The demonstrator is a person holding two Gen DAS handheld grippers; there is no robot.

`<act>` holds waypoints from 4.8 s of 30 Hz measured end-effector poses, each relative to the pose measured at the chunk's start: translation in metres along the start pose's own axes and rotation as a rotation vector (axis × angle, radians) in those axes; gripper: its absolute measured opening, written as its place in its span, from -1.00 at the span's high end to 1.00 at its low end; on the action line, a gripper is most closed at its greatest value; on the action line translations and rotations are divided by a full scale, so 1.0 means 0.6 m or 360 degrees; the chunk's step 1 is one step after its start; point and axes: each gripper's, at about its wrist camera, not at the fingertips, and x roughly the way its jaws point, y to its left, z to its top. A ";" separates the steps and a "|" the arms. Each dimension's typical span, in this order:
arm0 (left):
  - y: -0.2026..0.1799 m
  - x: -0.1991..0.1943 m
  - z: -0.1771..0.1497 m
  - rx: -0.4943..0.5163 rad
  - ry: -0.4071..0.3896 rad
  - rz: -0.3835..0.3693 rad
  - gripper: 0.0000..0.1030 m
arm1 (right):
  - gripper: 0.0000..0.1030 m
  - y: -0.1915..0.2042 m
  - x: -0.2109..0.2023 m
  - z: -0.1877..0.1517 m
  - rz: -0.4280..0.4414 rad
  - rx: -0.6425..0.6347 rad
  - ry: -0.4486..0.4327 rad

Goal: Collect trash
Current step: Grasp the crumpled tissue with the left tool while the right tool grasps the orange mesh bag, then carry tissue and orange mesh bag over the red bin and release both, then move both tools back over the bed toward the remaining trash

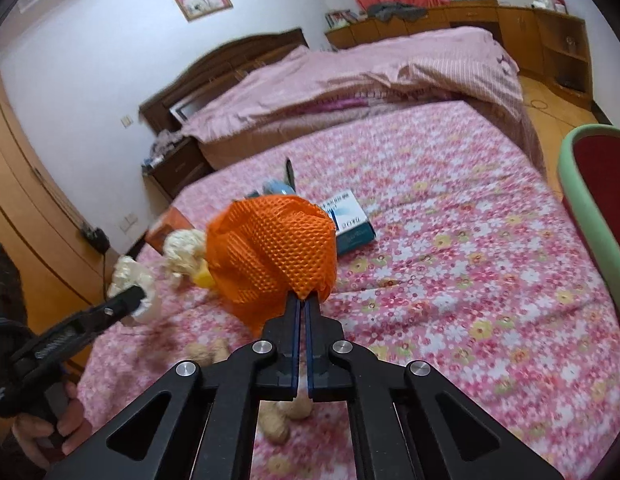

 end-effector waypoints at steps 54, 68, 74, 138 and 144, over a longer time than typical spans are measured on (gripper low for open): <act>-0.499 0.037 -0.060 0.0747 0.0169 -0.0577 0.23 | 0.97 -0.304 -0.338 -0.037 -0.0498 0.0640 -0.0654; -0.597 0.149 -0.095 0.0854 0.0344 -0.0624 0.19 | 0.91 -0.384 -0.304 -0.032 -0.0592 0.0685 -0.0589; -0.606 0.167 -0.099 0.0862 0.0366 -0.0623 0.00 | 0.89 -0.391 -0.300 -0.031 -0.0552 0.0688 -0.0590; -0.090 0.043 0.071 0.0231 0.0041 0.0053 -0.01 | 0.00 -0.105 -0.180 -0.002 -0.0349 0.0376 -0.0286; -0.047 0.093 0.080 0.0186 0.0098 0.0130 -0.01 | 0.00 -0.107 -0.161 -0.003 -0.0386 0.0390 -0.0241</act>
